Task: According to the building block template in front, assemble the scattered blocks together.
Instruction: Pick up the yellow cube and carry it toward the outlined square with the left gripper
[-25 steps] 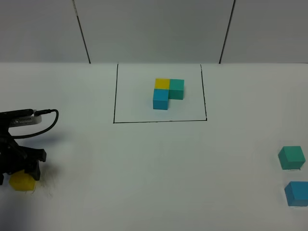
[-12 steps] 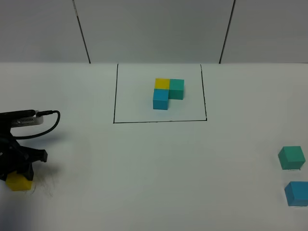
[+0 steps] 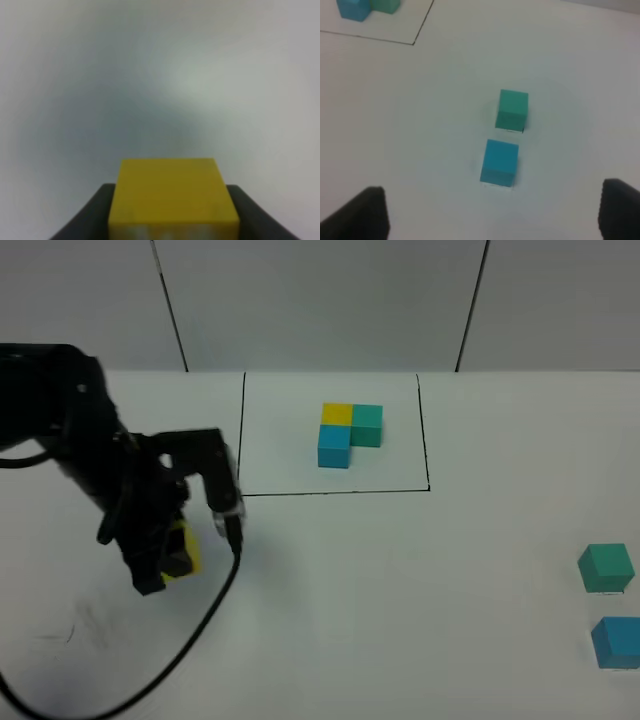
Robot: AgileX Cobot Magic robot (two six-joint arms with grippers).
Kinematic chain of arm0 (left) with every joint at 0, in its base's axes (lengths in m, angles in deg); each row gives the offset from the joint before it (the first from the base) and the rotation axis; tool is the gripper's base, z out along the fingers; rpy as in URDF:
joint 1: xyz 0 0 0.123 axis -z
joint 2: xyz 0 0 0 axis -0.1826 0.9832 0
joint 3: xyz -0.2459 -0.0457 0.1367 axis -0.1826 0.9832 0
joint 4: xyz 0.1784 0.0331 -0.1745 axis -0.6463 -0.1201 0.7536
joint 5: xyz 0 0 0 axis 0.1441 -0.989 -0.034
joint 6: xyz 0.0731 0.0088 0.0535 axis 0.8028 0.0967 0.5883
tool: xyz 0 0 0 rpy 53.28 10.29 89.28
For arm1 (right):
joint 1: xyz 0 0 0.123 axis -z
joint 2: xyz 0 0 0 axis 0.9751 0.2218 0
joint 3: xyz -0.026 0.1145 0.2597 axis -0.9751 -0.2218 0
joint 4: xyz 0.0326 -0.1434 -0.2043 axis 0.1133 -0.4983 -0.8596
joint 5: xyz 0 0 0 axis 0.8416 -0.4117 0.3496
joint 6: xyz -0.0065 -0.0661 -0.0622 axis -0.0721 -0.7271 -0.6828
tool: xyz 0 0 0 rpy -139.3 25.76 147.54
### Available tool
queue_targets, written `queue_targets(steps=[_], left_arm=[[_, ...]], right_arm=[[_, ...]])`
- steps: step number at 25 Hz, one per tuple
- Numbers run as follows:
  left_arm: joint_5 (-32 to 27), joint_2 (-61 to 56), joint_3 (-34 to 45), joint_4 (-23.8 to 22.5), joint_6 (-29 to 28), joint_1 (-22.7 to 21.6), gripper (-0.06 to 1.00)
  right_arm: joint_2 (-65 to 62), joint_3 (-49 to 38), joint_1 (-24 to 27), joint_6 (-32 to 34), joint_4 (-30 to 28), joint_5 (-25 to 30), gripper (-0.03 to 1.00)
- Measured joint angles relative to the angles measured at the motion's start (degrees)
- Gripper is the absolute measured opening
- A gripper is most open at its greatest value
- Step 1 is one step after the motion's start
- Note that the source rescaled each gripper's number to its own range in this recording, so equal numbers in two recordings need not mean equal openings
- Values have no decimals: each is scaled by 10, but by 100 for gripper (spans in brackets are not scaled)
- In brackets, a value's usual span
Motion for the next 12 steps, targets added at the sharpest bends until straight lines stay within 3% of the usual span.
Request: queue_targets(steps=[2, 6, 12], left_arm=[[10, 17, -24, 3, 47, 50, 1], [47, 67, -79, -4, 67, 112, 1], [32, 168, -185, -11, 69, 157, 1]], right_arm=[[0, 0, 0, 0, 0, 0, 73], [0, 0, 0, 0, 0, 0, 73], [0, 0, 0, 0, 0, 0, 73]])
